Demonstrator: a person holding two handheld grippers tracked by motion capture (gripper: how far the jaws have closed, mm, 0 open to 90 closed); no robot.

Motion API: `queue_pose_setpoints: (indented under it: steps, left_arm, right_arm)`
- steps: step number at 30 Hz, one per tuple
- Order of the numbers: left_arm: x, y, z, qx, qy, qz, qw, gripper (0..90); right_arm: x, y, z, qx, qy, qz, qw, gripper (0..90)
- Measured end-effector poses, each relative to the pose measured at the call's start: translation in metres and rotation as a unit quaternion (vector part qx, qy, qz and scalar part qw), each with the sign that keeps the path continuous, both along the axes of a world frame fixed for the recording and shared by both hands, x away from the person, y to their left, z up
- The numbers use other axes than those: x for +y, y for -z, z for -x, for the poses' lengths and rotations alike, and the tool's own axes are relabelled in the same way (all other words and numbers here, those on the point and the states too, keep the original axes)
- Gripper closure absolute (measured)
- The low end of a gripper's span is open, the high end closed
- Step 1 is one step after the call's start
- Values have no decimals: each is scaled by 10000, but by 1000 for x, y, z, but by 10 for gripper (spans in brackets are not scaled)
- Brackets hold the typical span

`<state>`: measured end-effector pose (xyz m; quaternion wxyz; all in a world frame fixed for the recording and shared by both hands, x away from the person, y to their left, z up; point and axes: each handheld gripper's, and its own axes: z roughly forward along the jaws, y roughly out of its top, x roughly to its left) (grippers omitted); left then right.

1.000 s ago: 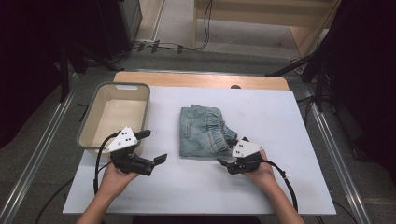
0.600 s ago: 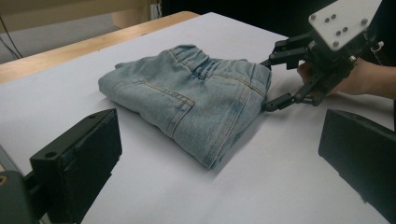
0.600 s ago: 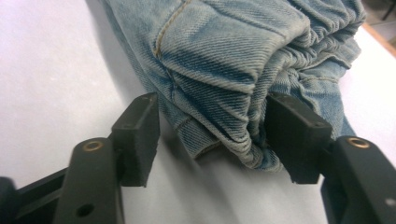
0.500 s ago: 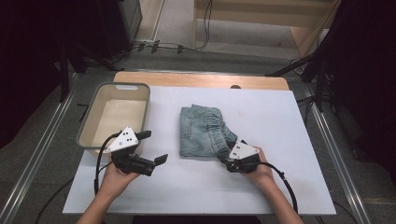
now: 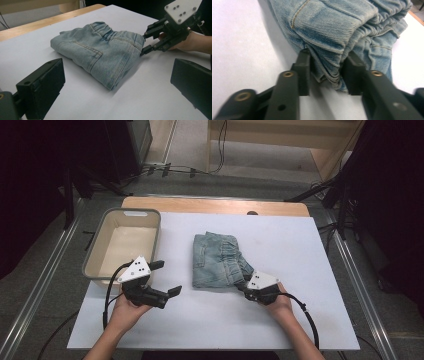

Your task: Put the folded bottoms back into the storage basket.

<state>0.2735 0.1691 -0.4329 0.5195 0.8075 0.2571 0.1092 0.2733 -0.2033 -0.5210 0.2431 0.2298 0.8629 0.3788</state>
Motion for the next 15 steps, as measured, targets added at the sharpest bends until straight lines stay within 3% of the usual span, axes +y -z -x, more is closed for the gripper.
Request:
queue_pose_setpoints:
  steps: [1,15]
  left_arm:
    - [-2,0,0,-1,1,-6,10000,0]
    - [-18,-6,-8,-4,12,-30,10000,0]
  right_arm:
    - [-1,-1,-1,44,-39,-71,10000,738]
    - [-3,-2,-3,154,-77,-165,9997,746]
